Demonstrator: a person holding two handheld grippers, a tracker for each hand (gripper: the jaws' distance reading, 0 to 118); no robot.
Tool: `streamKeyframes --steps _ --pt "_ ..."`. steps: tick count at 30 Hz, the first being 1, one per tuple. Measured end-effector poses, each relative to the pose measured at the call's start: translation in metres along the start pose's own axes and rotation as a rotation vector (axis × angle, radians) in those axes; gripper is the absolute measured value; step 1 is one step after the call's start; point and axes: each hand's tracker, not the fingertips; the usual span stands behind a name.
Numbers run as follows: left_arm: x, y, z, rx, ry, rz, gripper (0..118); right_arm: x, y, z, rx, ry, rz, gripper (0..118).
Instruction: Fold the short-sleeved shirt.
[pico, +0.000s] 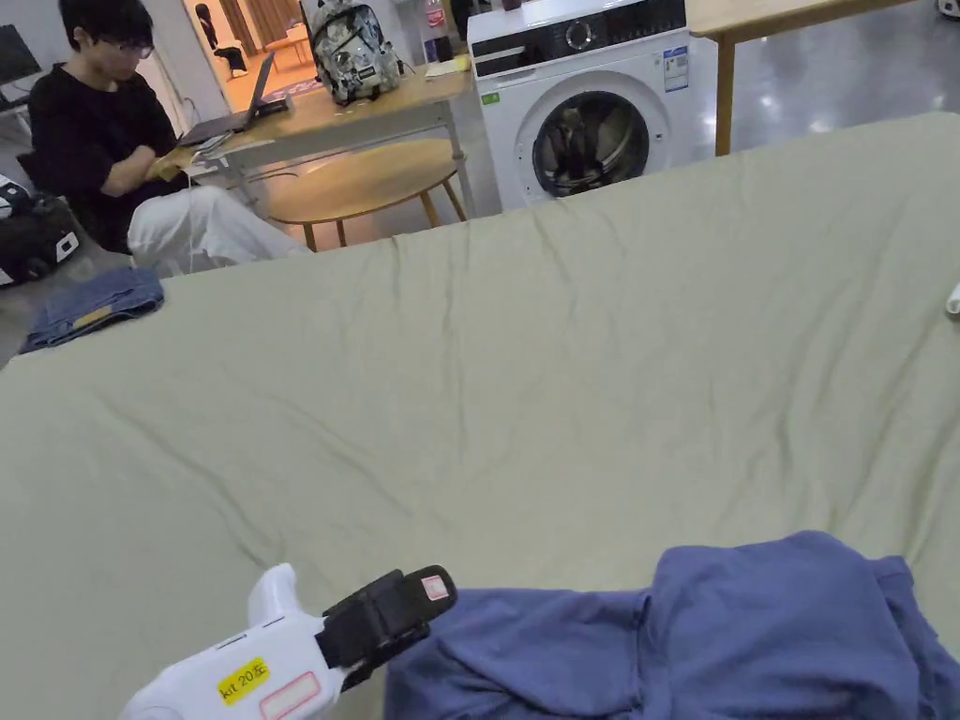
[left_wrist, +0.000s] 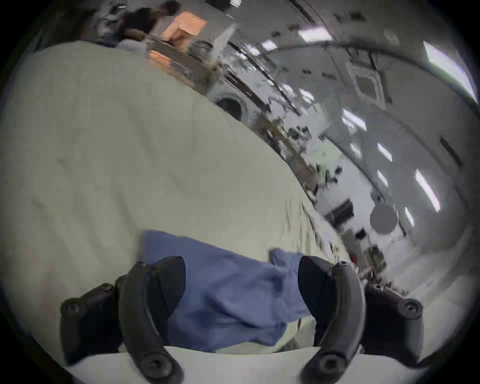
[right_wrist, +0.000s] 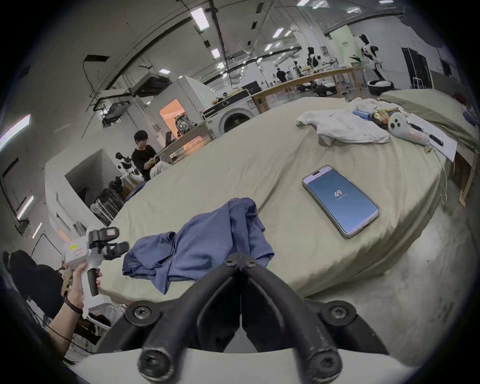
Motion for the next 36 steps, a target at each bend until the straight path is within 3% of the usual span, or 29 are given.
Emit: streamKeyframes --steps 3,7,8,9,10,11,16,20,22,27,30,36 --pt "-0.045 0.003 0.001 0.000 0.048 0.165 91 0.007 0.001 0.000 0.002 -0.010 -0.009 0" --pt "-0.053 -0.027 -0.030 -0.079 -0.064 0.304 87 0.010 0.002 0.002 0.013 -0.012 -0.023 0" --pt "-0.048 -0.030 -0.034 -0.070 -0.126 0.310 74 0.010 0.002 0.002 0.014 -0.015 -0.023 0" --pt "-0.042 -0.032 -0.042 -0.076 -0.156 0.337 48 0.010 0.003 0.003 0.015 -0.019 -0.022 0" --pt "-0.036 -0.036 -0.050 -0.100 -0.134 0.359 9 0.011 0.002 0.003 0.015 -0.021 -0.022 0" --pt "-0.033 -0.040 -0.050 -0.110 -0.043 0.309 6 0.011 0.002 0.003 0.017 -0.021 -0.023 0" --pt "-0.033 -0.011 -0.004 0.039 -0.112 0.336 6 0.010 0.001 0.004 0.014 -0.017 -0.008 0" --pt "0.012 0.021 0.052 0.059 0.138 -0.020 5 0.012 -0.002 -0.006 0.003 0.006 -0.027 0" --pt "0.037 0.026 0.063 0.072 0.109 -0.053 5 0.011 -0.005 -0.013 -0.001 0.028 -0.037 0" --pt "0.097 -0.008 0.001 -0.005 0.097 -0.219 5 -0.001 -0.008 -0.025 -0.027 0.062 -0.004 0" --pt "0.122 -0.040 -0.065 -0.122 -0.025 -0.185 5 -0.012 -0.009 -0.018 -0.022 0.070 0.047 0" --pt "0.159 -0.100 -0.159 -0.342 -0.115 -0.208 7 -0.012 -0.019 -0.003 -0.021 0.036 0.094 0"
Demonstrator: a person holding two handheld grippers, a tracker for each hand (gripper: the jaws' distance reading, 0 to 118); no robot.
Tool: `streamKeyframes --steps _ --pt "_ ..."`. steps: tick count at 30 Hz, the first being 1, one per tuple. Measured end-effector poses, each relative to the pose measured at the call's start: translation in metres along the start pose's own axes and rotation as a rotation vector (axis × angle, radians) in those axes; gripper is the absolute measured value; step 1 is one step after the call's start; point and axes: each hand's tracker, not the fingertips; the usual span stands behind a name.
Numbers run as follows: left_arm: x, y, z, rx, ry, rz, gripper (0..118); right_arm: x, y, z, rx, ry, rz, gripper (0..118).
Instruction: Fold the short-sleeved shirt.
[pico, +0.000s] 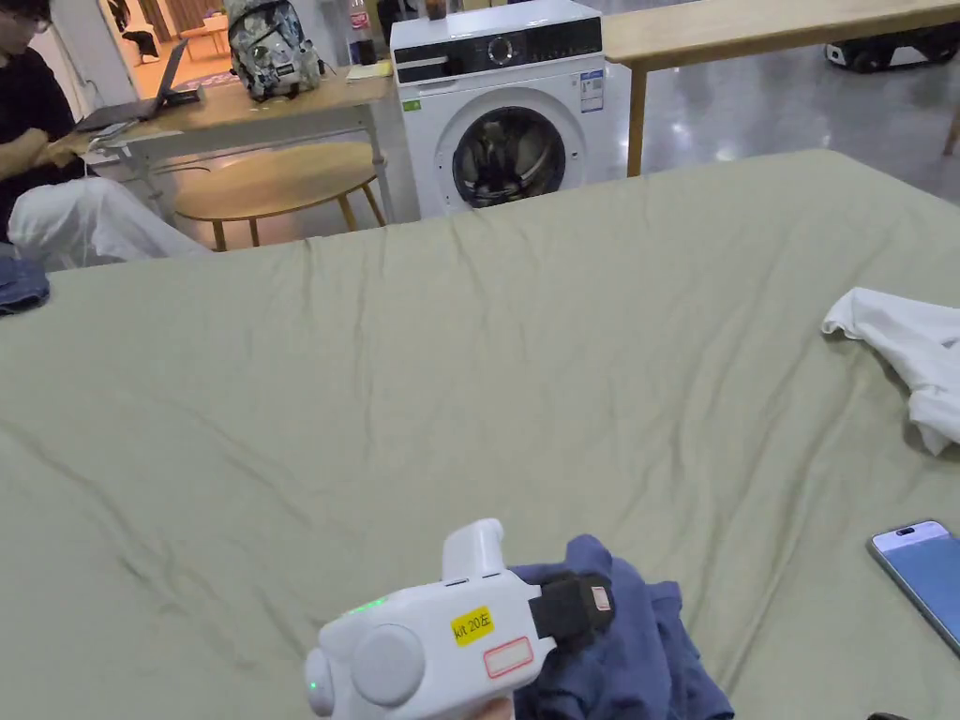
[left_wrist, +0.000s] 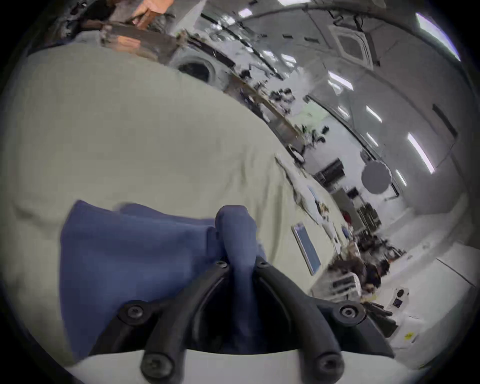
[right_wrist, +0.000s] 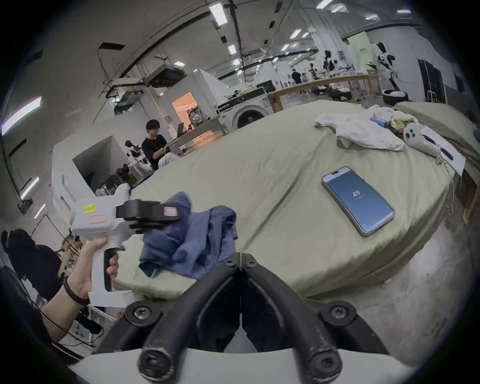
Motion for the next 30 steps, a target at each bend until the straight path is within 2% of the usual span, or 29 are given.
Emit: streamKeyframes --steps 1,2,3,4,5,6,8,9,10,12,14,16,17,18,20,21,22,24,26,27,28,29,30 --pt "0.004 -0.001 -0.006 0.011 0.011 -0.013 26 0.003 -0.002 0.000 -0.008 -0.007 -0.003 0" --pt "0.007 0.000 -0.009 0.007 0.006 -0.021 55 0.008 -0.006 -0.001 -0.019 -0.010 -0.007 0" --pt "0.011 -0.004 -0.006 0.024 -0.006 -0.018 75 0.012 -0.009 0.000 -0.031 -0.012 -0.008 0" --pt "0.012 -0.003 -0.002 0.058 -0.035 -0.008 69 0.015 -0.012 0.000 -0.035 -0.016 -0.006 0" --pt "0.008 -0.002 0.001 0.054 -0.049 0.008 68 0.016 -0.015 0.002 -0.042 -0.024 -0.006 0" --pt "0.005 -0.002 0.003 0.061 -0.086 0.034 60 0.019 -0.018 0.002 -0.051 -0.028 -0.009 0" --pt "-0.001 -0.004 0.001 0.053 -0.034 0.021 0 0.021 -0.022 0.002 -0.057 -0.028 -0.017 0" --pt "-0.004 -0.006 -0.004 0.022 0.059 -0.007 0 0.022 -0.023 0.001 -0.060 -0.028 -0.027 0" --pt "-0.007 -0.008 -0.011 0.011 0.089 -0.034 0 0.023 -0.024 -0.001 -0.062 -0.027 -0.038 0" --pt "-0.008 -0.018 -0.031 -0.119 0.082 -0.054 0 0.021 -0.023 -0.006 -0.065 -0.013 -0.065 0" --pt "-0.016 -0.029 -0.049 -0.157 0.111 -0.070 0 0.018 -0.020 -0.014 -0.074 -0.003 -0.074 0" --pt "-0.012 -0.025 -0.043 -0.100 0.086 -0.059 0 0.008 -0.015 -0.023 -0.090 0.018 -0.050 0" --pt "-0.010 -0.023 -0.036 -0.089 0.083 -0.030 0 0.001 -0.010 -0.032 -0.125 0.046 -0.012 0" --pt "-0.008 -0.022 -0.029 -0.065 0.074 -0.015 4 -0.007 -0.006 -0.042 -0.131 0.067 0.034 0" --pt "-0.003 -0.017 -0.001 0.001 0.019 -0.042 61 -0.025 0.004 -0.072 -0.147 0.113 0.104 0" --pt "-0.003 -0.016 0.015 0.042 -0.032 -0.081 84 -0.035 0.011 -0.089 -0.167 0.139 0.127 0" --pt "-0.003 -0.013 0.029 0.058 -0.019 -0.122 96 -0.044 0.018 -0.105 -0.166 0.144 0.139 0" --pt "-0.019 -0.006 0.060 0.112 0.085 -0.182 96 -0.056 0.032 -0.142 -0.187 0.135 0.140 0" --pt "-0.042 0.000 0.090 0.130 0.154 -0.145 96 -0.059 0.037 -0.173 -0.268 0.021 0.151 0" --pt "-0.059 0.001 0.105 0.147 0.151 -0.080 96 -0.059 0.034 -0.192 -0.353 -0.065 0.181 0" --pt "-0.074 0.003 0.115 0.161 0.138 -0.014 96 -0.055 0.029 -0.202 -0.403 -0.068 0.181 0" --pt "-0.091 0.004 0.124 0.172 0.113 0.061 96 -0.052 0.027 -0.202 -0.362 -0.024 0.156 0" --pt "-0.106 0.005 0.128 0.167 0.072 0.121 96 -0.051 0.027 -0.194 -0.334 -0.025 0.130 0"
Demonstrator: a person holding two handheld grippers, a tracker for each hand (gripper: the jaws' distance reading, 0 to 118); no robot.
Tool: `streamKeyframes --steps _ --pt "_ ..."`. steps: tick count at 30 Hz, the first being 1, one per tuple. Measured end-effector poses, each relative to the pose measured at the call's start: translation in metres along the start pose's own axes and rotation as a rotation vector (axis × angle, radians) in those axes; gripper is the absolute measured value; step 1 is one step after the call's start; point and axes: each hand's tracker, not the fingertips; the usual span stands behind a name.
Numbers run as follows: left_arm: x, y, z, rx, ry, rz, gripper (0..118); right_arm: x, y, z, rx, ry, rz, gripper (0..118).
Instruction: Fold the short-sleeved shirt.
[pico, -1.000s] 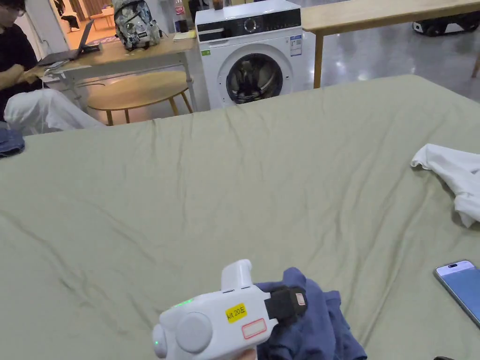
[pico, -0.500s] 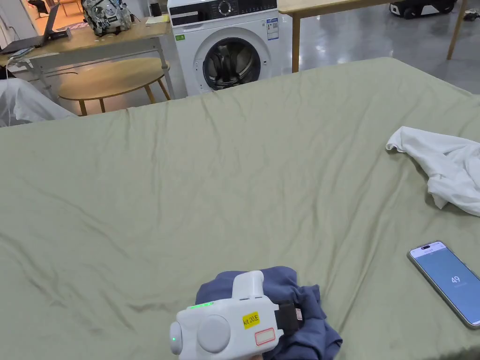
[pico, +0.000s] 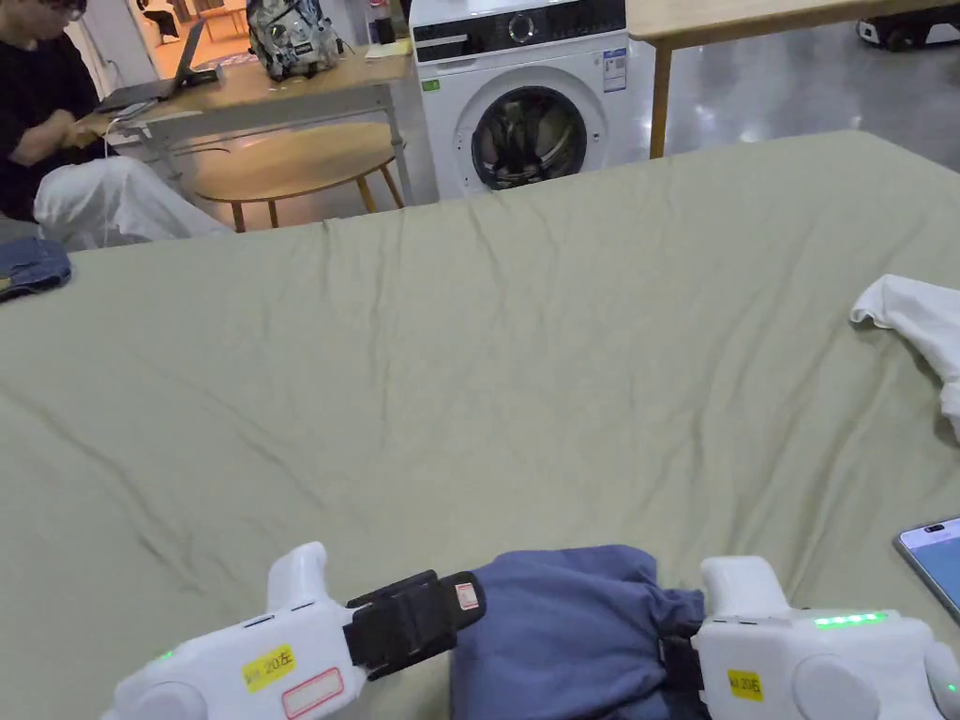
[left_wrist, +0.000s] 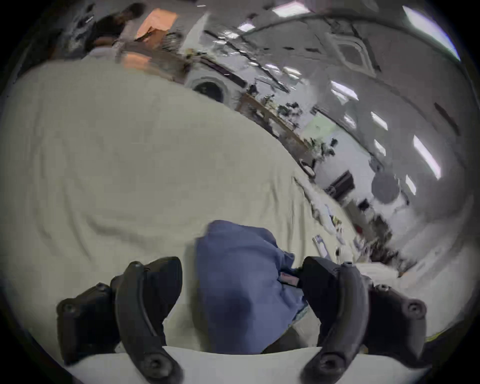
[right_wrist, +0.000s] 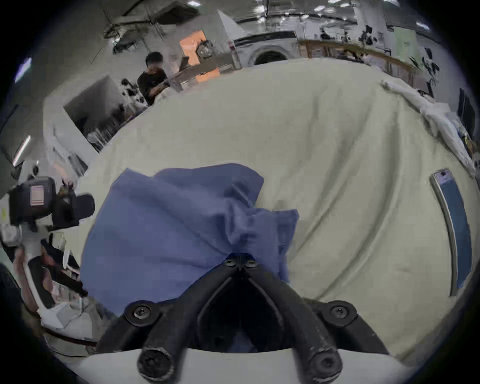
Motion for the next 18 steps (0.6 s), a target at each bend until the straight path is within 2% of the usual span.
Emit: streamKeyframes --steps 5,8,9,10,11,13,15,17,18 --pt "-0.014 -0.008 -0.038 -0.105 -0.071 0.115 96 0.003 -0.007 0.006 0.027 0.010 -0.003 0" --pt "-0.014 -0.019 -0.071 -0.168 -0.097 0.137 95 0.011 -0.004 0.010 0.011 0.063 -0.098 0" --pt "-0.012 -0.021 -0.074 -0.147 -0.102 0.137 86 0.013 -0.004 0.009 0.003 0.068 -0.106 0" --pt "-0.009 -0.021 -0.075 -0.137 -0.091 0.149 48 0.015 -0.004 0.010 0.008 0.073 -0.107 0" --pt "-0.004 -0.021 -0.076 -0.136 -0.049 0.153 29 0.015 -0.004 0.013 0.013 0.074 -0.109 0" --pt "0.001 -0.022 -0.073 -0.121 -0.026 0.097 29 0.014 -0.003 0.014 0.012 0.079 -0.137 0" --pt "-0.001 -0.016 -0.057 -0.091 -0.064 0.135 28 0.014 -0.004 0.020 0.025 0.098 -0.152 0" --pt "-0.009 -0.002 -0.027 -0.039 -0.131 0.183 28 0.013 -0.006 0.028 0.084 0.172 -0.138 0" --pt "-0.013 0.007 -0.001 0.030 -0.109 0.165 28 0.012 -0.008 0.033 0.116 0.197 -0.111 0"
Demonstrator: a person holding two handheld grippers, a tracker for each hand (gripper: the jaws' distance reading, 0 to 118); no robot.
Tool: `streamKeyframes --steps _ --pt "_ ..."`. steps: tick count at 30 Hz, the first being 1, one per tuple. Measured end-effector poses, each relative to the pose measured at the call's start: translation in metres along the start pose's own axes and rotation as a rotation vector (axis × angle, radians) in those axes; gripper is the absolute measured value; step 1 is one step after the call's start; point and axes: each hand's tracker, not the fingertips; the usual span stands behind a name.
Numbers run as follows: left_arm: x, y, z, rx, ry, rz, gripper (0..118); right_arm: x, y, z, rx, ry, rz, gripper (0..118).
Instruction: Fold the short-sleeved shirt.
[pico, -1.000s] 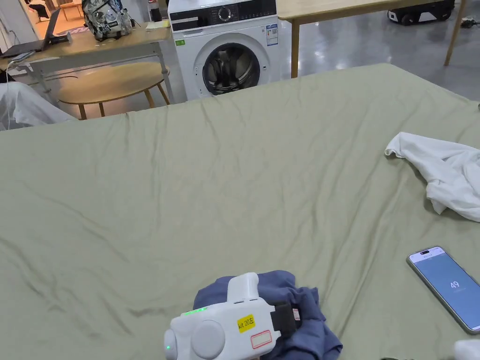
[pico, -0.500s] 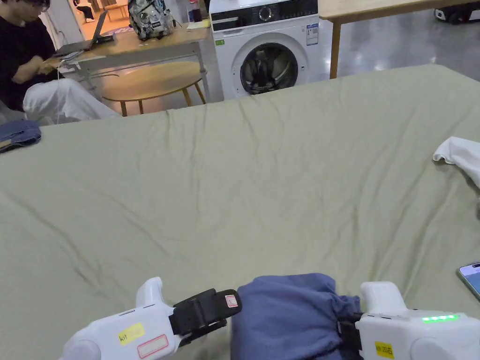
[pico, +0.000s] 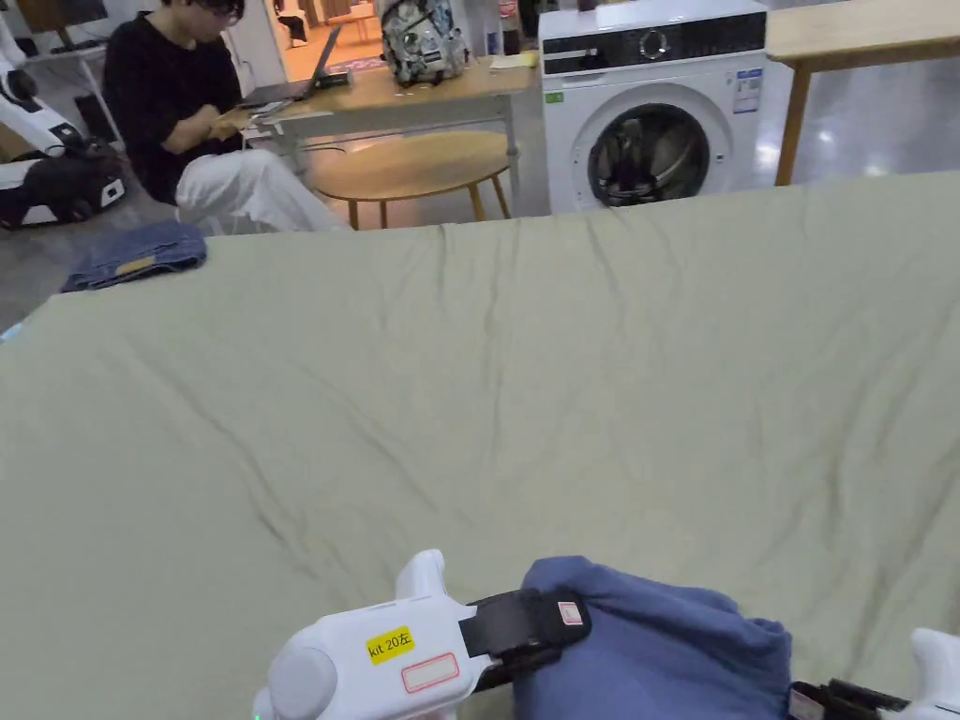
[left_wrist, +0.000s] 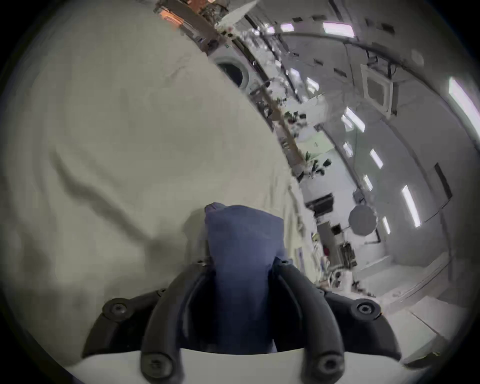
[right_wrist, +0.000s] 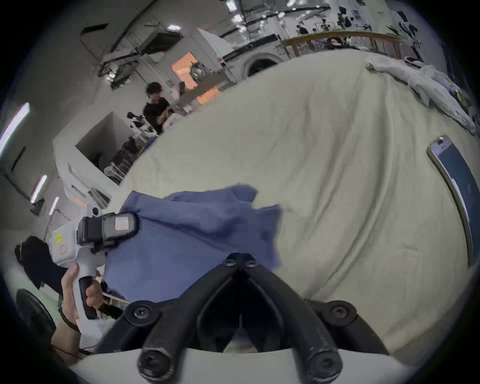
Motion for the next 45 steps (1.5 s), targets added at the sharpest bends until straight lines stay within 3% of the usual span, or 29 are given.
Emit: streamKeyframes --steps 2,5,10,13,15,18,20,22,24,26,29,30,32,33,34,35,39,43,45 --pt "-0.008 0.025 0.058 0.091 0.078 -0.054 28 -0.005 -0.006 0.010 0.036 0.009 0.056 0" --pt "-0.047 0.070 0.160 0.214 0.216 -0.015 28 -0.004 -0.015 0.014 0.024 0.016 0.057 0" --pt "-0.094 0.121 0.281 0.276 0.679 -0.054 28 -0.003 -0.023 0.015 0.027 0.041 0.076 0" --pt "-0.128 0.139 0.306 0.379 0.591 0.056 28 -0.005 -0.015 0.013 0.022 0.042 0.078 0" --pt "-0.141 0.152 0.309 0.394 0.686 -0.011 28 -0.012 -0.006 0.014 0.023 0.019 0.093 0" --pt "-0.125 0.167 0.313 0.466 0.912 -0.148 78 -0.020 0.005 0.028 0.056 -0.013 0.152 0" --pt "-0.087 0.167 0.314 0.522 0.903 -0.263 77 -0.024 0.012 0.040 0.097 -0.040 0.180 0" --pt "-0.053 0.162 0.320 0.467 0.774 -0.349 77 -0.031 0.022 0.052 0.131 -0.084 0.192 0" --pt "0.001 0.133 0.317 0.447 0.757 -0.467 77 -0.044 0.031 0.072 0.186 -0.131 0.216 0" --pt "0.044 0.107 0.314 0.481 0.748 -0.608 76 -0.057 0.039 0.092 0.250 -0.120 0.269 0" --pt "0.101 0.062 0.308 0.550 0.683 -0.701 75 -0.082 0.050 0.120 0.375 -0.165 0.364 0" --pt "0.116 0.046 0.304 0.554 0.655 -0.707 73 -0.089 0.053 0.129 0.412 -0.178 0.389 0" --pt "0.141 0.016 0.293 0.595 0.599 -0.758 53 -0.102 0.057 0.145 0.472 -0.191 0.412 0" --pt "0.151 0.004 0.289 0.621 0.587 -0.791 35 -0.106 0.056 0.151 0.504 -0.181 0.415 0" --pt "0.162 -0.008 0.282 0.650 0.585 -0.817 11 -0.110 0.056 0.157 0.530 -0.167 0.418 0" --pt "0.174 -0.022 0.275 0.683 0.587 -0.850 2 -0.113 0.055 0.161 0.559 -0.164 0.426 0" --pt "0.194 -0.055 0.249 0.722 0.618 -0.937 0 -0.118 0.043 0.163 0.627 -0.209 0.452 0" --pt "0.200 -0.077 0.232 0.718 0.635 -0.874 0 -0.115 0.026 0.159 0.630 -0.242 0.446 0" --pt "0.202 -0.092 0.225 0.766 0.716 -0.850 0 -0.116 0.014 0.161 0.660 -0.286 0.395 0"
